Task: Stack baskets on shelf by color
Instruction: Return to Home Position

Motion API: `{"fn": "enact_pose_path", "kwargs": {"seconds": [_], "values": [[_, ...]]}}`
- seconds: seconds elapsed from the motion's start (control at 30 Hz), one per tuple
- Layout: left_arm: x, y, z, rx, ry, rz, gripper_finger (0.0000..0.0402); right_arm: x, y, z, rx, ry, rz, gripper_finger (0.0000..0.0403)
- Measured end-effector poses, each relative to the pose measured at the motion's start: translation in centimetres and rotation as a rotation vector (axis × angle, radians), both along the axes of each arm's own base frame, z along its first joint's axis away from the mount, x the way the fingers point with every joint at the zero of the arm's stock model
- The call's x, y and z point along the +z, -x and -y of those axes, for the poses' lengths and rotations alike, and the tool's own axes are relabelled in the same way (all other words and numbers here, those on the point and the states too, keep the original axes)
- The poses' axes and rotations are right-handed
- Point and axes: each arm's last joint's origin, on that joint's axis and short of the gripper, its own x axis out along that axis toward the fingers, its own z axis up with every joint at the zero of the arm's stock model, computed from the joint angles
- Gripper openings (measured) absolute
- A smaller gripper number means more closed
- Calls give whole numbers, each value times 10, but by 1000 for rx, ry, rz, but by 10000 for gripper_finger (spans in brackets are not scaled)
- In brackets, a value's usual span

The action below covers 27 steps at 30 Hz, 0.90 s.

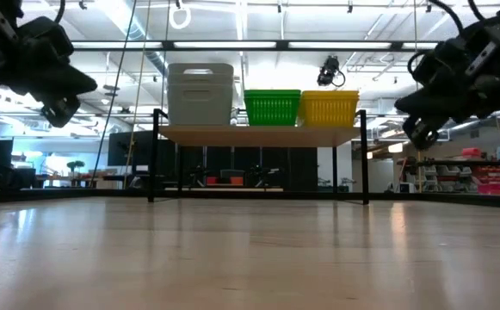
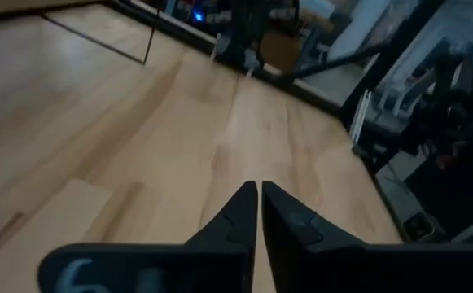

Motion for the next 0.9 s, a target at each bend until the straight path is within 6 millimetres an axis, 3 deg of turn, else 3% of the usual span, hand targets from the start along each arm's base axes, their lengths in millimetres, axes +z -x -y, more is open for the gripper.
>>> {"fn": "enact_pose_path", "kwargs": {"seconds": [0.33, 0.5, 0.9], "values": [[1, 0, 0, 10, 46, 10, 26, 0, -1, 9, -269, 199, -2, 11], [1, 0, 0, 10, 46, 10, 24, 1, -1, 9, -297, 333, 14, 12], [1, 0, 0, 10, 46, 10, 30, 2, -1, 9, -312, 238, 19, 12]]}}
